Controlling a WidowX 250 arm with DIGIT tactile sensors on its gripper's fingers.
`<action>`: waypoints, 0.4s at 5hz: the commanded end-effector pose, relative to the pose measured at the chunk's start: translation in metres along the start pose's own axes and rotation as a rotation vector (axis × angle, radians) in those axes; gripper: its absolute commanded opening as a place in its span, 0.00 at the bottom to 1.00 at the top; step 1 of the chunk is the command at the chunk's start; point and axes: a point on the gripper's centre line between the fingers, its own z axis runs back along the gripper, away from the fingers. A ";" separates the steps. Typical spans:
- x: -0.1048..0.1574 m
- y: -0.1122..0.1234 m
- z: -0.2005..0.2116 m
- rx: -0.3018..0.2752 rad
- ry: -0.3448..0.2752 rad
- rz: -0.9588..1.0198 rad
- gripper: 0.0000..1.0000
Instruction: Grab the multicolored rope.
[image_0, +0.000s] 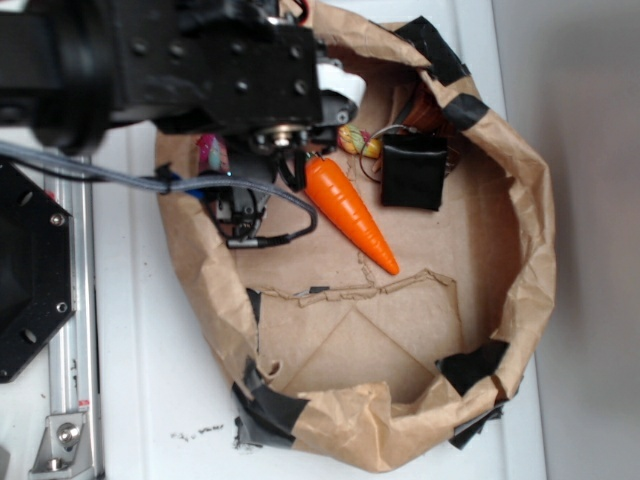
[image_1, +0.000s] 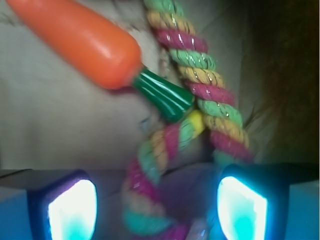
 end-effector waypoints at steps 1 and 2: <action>-0.007 0.022 -0.014 0.087 0.137 -0.158 1.00; -0.011 0.022 -0.011 0.085 0.147 -0.072 0.00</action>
